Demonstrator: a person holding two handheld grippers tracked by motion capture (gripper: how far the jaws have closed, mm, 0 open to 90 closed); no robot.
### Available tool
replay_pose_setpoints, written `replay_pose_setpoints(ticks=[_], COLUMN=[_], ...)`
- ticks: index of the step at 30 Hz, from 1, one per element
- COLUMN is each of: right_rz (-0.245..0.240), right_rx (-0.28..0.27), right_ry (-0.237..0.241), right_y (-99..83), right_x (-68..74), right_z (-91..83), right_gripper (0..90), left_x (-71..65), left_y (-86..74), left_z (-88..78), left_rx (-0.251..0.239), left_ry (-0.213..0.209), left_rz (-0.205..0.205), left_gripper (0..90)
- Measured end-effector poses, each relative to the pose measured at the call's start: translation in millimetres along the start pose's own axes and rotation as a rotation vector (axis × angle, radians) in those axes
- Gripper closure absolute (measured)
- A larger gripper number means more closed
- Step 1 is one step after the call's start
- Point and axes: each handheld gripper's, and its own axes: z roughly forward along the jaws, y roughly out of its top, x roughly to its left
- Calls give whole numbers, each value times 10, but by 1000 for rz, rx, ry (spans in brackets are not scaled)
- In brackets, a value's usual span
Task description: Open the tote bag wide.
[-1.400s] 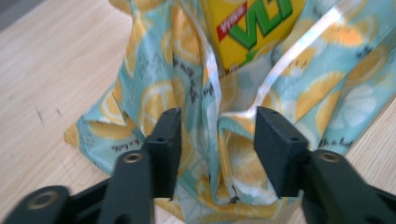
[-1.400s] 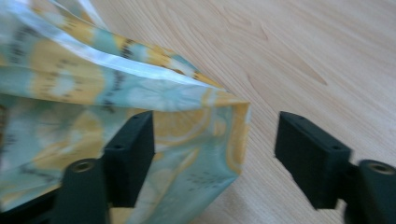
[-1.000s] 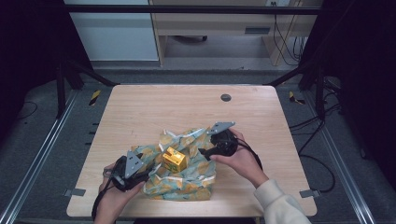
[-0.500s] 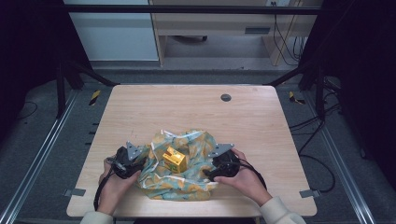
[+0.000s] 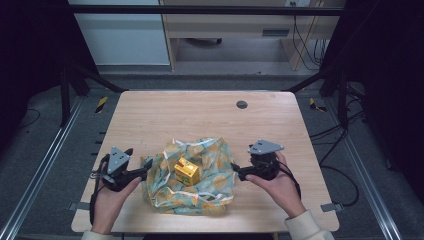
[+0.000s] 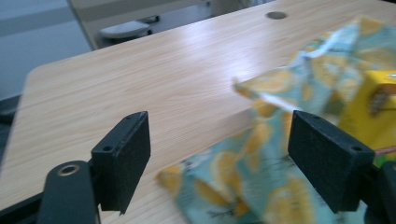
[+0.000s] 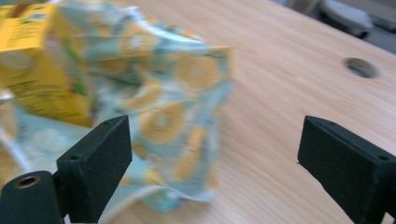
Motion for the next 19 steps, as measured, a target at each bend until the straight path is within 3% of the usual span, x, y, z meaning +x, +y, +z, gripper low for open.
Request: replay_pose_setpoints(ticks=[4, 6, 8, 13, 19], right_rz=[71, 90, 100, 167, 244], right_rx=[-27, -27, -14, 29, 43], right_ry=[-46, -66, -81, -105, -130], right_y=[-89, -147, -222, -459, -701], right_x=[-179, -251, -314, -463, -606], right_z=[-105, -139, -160, -224, -360], right_gripper=[101, 88, 83, 61, 70], left_x=[220, 286, 340, 477, 563], left_y=[-90, -150, -214, -346, -422], left_z=[-30, -23, 0, 45, 49], left_rx=[24, 49, 88, 154, 176], left_ry=[52, 71, 72, 82, 93], left_rz=[-50, -51, -42, -65, -81], left_gripper=[163, 142, 117, 82, 74])
